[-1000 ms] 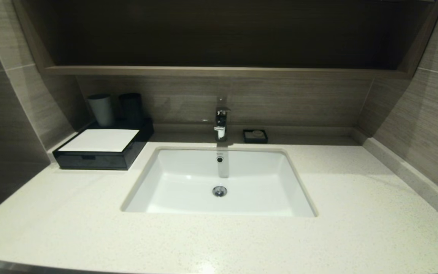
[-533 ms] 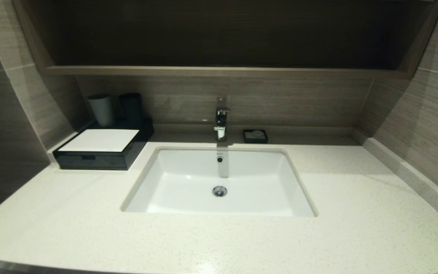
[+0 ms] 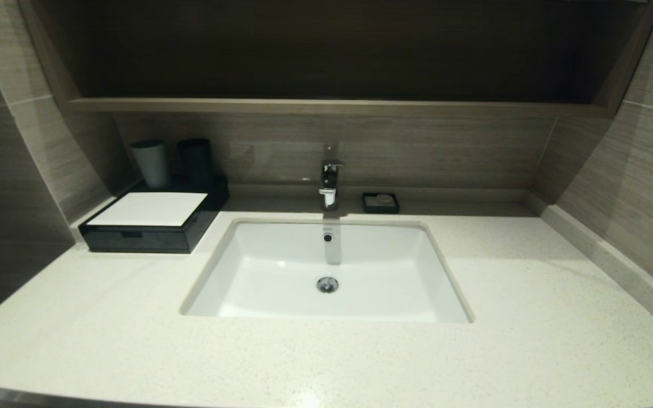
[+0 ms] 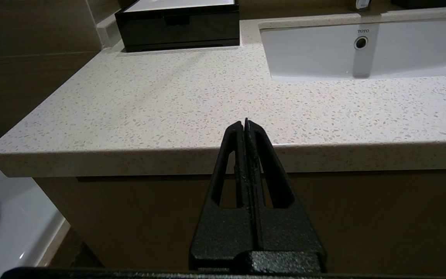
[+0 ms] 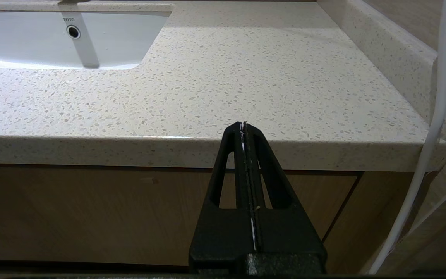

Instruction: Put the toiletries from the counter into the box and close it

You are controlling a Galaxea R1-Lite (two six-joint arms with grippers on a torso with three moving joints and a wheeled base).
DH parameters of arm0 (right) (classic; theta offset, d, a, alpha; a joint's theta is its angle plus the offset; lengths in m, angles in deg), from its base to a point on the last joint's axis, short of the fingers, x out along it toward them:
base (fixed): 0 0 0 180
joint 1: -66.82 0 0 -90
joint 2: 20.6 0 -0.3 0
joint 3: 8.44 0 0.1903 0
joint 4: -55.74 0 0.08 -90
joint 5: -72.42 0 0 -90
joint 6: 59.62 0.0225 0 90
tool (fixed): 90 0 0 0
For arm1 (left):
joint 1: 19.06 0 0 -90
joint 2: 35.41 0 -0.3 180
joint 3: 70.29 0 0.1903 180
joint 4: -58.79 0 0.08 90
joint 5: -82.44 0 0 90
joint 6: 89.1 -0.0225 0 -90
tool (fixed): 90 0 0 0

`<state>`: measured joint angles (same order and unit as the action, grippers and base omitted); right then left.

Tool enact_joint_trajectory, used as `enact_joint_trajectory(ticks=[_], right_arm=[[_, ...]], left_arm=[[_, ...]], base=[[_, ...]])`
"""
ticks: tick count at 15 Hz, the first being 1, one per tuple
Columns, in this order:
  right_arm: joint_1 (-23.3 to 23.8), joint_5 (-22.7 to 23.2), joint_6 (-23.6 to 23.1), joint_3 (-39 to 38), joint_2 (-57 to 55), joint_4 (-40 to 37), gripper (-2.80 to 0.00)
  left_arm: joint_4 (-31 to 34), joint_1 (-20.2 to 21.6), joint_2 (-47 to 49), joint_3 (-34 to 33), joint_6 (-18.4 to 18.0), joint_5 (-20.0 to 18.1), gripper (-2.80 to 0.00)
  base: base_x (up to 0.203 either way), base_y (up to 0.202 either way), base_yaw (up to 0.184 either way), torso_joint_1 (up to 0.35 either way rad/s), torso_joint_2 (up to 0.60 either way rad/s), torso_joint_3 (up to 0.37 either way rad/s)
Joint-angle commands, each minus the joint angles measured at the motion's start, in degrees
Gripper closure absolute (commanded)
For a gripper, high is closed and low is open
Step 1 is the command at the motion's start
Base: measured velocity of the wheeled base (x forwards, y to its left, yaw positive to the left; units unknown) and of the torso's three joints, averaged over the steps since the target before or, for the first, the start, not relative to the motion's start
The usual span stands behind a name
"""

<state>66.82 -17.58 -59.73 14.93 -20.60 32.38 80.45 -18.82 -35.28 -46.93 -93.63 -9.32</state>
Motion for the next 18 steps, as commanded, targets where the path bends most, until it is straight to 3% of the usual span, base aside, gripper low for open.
enact_joint_trajectory(ticks=[1,18], right_arm=[[0.00,0.00,0.02,0.00,0.00,0.00,0.00],[0.00,0.00,-0.15,0.00,0.09,-0.09,0.00]], left_arm=[[-0.05,0.02,-0.05,-1.10,-0.04,0.00,0.00],[-0.05,0.02,-0.05,-1.05,-0.04,0.00,0.00]], base=[[0.000,0.000,0.000,0.000,0.00,0.000],[0.000,0.000,0.000,0.000,0.00,0.000]])
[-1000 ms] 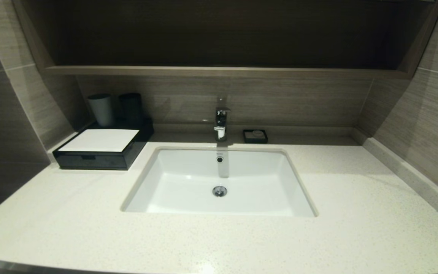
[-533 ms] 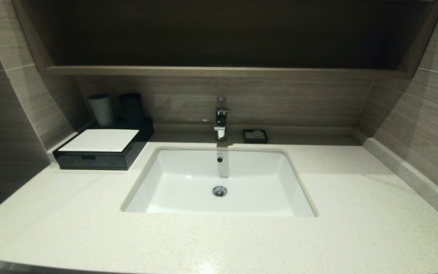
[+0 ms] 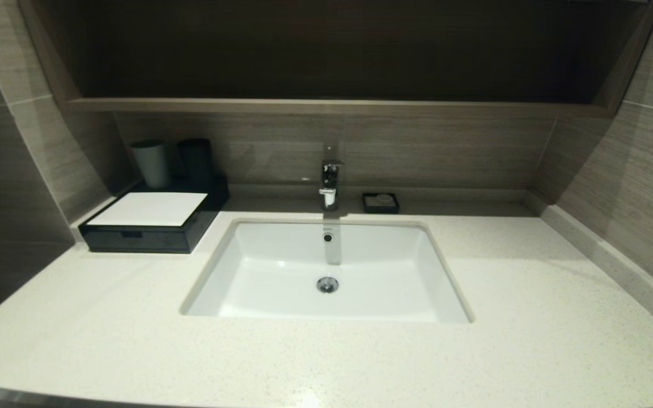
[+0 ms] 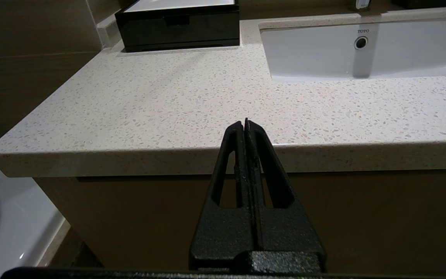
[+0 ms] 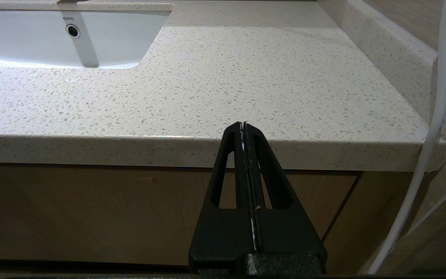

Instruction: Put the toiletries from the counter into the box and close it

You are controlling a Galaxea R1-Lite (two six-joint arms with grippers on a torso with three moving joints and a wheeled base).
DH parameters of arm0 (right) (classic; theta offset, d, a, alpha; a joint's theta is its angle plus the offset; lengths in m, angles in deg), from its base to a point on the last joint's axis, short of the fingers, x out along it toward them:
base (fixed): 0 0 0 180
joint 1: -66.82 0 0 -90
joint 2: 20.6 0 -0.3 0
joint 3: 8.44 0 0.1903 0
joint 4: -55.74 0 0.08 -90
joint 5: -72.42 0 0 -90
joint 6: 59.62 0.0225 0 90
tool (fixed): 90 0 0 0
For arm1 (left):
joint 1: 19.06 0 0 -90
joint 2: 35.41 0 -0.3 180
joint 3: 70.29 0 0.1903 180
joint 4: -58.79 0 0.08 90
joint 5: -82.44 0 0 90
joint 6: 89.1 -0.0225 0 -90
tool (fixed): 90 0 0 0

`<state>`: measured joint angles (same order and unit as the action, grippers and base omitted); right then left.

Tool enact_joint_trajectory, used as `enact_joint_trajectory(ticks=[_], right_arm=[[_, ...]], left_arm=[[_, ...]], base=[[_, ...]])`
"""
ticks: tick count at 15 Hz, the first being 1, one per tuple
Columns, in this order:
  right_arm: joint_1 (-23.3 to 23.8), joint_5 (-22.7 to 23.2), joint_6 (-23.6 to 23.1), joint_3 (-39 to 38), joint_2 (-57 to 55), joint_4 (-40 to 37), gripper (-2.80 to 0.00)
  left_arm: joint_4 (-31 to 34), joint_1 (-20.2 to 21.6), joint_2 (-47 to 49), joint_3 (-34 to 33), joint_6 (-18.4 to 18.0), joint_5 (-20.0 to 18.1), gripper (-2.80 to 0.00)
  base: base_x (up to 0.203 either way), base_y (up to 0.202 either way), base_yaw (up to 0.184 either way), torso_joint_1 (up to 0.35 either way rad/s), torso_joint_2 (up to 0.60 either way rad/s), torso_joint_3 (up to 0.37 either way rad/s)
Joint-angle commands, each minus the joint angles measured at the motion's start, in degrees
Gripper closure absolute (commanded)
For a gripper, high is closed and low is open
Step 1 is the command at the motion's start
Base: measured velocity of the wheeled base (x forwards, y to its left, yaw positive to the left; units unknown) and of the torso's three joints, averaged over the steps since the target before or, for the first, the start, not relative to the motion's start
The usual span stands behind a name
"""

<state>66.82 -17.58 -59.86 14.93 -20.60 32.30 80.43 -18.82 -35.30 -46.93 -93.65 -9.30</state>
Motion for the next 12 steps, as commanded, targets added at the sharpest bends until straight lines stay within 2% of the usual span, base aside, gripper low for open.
enact_joint_trajectory(ticks=[1,12], right_arm=[[-0.06,0.00,0.06,0.00,0.09,-0.01,0.00],[0.00,0.00,0.16,0.00,0.01,0.08,0.00]], left_arm=[[-0.03,0.02,-0.02,-1.05,-0.02,-0.02,0.00],[-0.03,0.02,-0.02,-1.14,-0.02,-0.02,0.00]], base=[[0.000,0.000,0.000,0.000,0.00,0.000],[0.000,0.000,0.000,0.000,0.00,0.000]])
